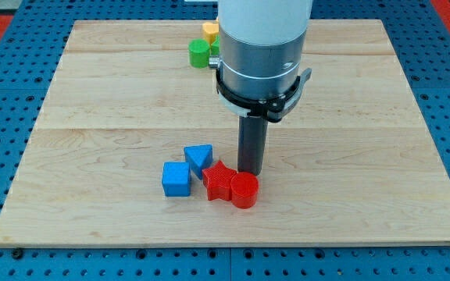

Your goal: Separate the yellow and green blocks

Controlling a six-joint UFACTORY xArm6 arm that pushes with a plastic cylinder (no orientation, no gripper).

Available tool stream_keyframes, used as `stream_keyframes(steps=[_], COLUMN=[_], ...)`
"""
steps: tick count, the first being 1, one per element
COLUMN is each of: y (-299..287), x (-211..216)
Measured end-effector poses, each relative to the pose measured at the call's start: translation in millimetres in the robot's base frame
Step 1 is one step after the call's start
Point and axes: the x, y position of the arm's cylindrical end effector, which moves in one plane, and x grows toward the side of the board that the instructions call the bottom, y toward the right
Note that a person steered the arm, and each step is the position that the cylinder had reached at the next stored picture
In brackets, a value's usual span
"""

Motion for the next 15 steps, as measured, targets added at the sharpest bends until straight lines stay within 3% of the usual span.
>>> stream_keyframes(steps=[2, 4, 5, 6, 10, 11, 12, 13, 14, 15], y=[18.3, 95.9, 89.4, 71.1, -60.0, -58.0, -47.2, -43.1, -22.5, -6.1], x=[-40.4, -204.4, -282.7, -325.6, -326.5, -299.0, -232.1, -217.3, -245.6, -302.9])
